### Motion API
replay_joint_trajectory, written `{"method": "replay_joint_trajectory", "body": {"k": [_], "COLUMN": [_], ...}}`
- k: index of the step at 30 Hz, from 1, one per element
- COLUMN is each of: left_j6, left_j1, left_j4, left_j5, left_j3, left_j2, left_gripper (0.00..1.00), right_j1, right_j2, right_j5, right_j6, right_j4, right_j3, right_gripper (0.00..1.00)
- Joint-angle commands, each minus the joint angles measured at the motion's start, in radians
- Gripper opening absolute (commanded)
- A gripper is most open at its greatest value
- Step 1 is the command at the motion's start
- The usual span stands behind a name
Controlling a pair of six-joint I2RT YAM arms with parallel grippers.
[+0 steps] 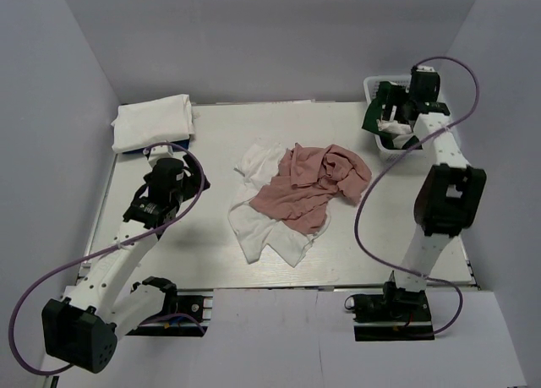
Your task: Fold and stack the t-shirts
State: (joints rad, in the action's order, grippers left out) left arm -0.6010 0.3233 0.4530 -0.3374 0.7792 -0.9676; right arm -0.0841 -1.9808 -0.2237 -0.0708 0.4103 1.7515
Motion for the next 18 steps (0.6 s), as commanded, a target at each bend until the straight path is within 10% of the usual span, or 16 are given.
{"method": "replay_joint_trajectory", "body": {"k": [1,7,18], "left_j6": [0.009,0.02,-0.01], "left_j1": [0.003,0.003,0.003], "left_j4": [-0.025,-0.086,-0.172], "left_j5": [0.037,0.103,0.262], "left_j3": [0.008,-0.024,-0.109], "left_j2": [0.024,0.033,0.03], "left_gripper": [0.99,0.99,0.99], "right_j1": [0.072,0.19,0.348], "right_j2": [0.238,0.327,0.274], "right_j5": [0.177,0.575,0.184], "right_j6": [0.13,0.117,-0.101], "right_j4": [-0.145,-0.153,-0.214], "right_j3": [-0.112,-0.234,-0.581], "right_gripper": [0.9,0.9,0.9]}}
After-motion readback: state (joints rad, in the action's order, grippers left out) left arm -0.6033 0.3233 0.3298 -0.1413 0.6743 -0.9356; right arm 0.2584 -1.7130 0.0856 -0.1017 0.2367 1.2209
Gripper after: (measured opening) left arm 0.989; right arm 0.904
